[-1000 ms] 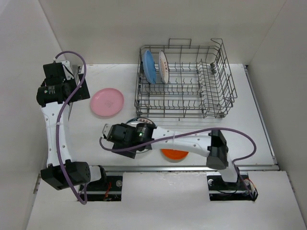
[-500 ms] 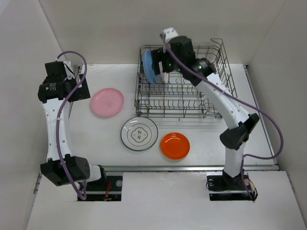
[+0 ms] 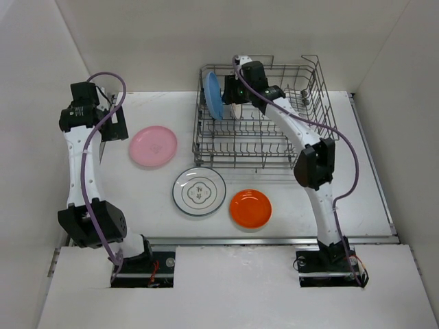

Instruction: Unload the plates from the dish rack

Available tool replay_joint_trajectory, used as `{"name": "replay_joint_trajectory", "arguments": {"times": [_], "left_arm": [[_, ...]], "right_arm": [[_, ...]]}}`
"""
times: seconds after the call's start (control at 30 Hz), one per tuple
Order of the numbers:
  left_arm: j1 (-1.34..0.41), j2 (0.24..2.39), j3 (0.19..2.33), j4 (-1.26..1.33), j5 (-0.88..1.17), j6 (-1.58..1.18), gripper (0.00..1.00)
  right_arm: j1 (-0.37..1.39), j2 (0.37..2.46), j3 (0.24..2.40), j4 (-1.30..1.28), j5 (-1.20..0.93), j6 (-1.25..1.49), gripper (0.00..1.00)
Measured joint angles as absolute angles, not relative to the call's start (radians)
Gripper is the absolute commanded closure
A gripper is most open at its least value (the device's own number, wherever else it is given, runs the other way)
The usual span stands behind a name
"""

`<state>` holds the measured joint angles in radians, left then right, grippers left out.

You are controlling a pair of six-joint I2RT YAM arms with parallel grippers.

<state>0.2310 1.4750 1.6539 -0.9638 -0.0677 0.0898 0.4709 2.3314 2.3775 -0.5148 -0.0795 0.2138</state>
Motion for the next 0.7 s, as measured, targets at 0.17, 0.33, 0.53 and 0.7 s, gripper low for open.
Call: {"name": "replay_joint_trajectory", "arguments": {"times": [0.17, 0.33, 0.53, 0.7], "left_arm": [[0.231, 1.505, 1.654, -0.965, -0.083, 0.093, 0.01], [0.231, 1.514, 1.654, -0.966, -0.083, 0.094, 0.01], [0.231, 1.514, 1.654, -0.966, -0.080, 0.096, 0.01], [0.231, 1.513, 1.654, -0.966, -0.080, 0.096, 0.01]], "right_arm": [[0.472, 2.412, 2.374, -0.508, -0.066, 0.204, 0.86], [0.474, 2.384, 2.374, -0.504, 0.037, 0.198, 1.00], [0.472, 2.358, 2.372, -0.533, 0.074, 0.178, 1.00], [0.495, 2.210, 2.309, -0.532, 0.072, 0.133, 1.00]]}}
